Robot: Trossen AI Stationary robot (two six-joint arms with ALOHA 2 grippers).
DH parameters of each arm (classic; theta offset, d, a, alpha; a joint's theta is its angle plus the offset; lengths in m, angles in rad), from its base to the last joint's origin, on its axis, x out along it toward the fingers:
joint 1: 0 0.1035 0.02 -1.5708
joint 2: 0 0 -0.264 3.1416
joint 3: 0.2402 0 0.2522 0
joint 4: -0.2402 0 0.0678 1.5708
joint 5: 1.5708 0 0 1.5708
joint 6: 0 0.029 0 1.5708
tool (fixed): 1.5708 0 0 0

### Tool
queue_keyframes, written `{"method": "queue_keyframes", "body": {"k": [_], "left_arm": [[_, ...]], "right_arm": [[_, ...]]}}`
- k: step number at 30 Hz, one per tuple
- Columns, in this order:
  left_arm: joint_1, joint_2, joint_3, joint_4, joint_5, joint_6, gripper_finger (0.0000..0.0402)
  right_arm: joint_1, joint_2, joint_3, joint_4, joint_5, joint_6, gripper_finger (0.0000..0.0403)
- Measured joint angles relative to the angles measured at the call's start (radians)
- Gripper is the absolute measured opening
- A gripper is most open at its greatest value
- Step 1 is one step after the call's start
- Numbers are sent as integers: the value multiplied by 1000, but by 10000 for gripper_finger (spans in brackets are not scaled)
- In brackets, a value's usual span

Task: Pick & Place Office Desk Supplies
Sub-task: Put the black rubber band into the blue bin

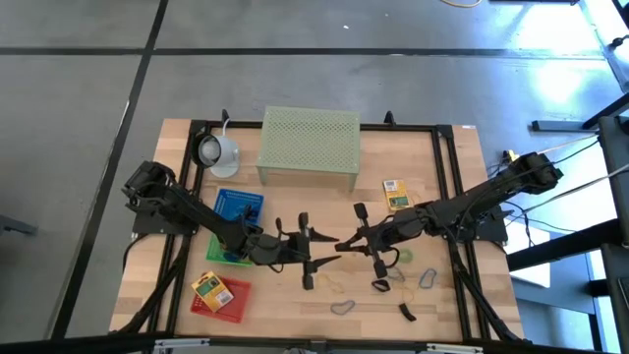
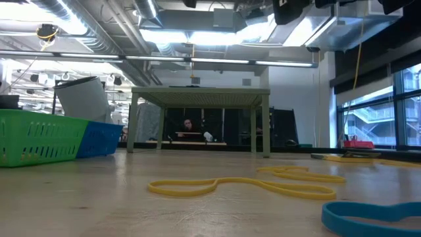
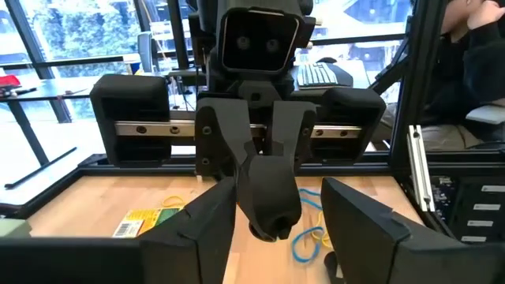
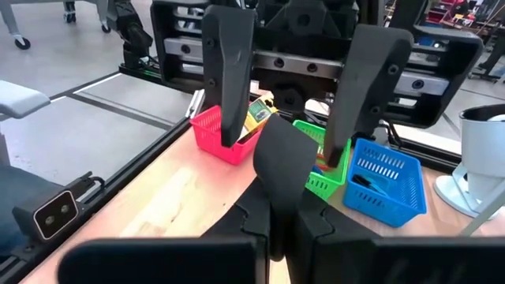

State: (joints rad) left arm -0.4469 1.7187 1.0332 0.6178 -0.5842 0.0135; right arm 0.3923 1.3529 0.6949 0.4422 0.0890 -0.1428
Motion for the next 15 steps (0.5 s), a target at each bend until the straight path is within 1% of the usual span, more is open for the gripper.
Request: {"method": "queue_keyframes", "body": {"k": [15], "left_arm": [[0, 0, 0, -5, -1, 0, 58]], "right_arm": [[0, 0, 0, 0, 1, -2, 16]]}}
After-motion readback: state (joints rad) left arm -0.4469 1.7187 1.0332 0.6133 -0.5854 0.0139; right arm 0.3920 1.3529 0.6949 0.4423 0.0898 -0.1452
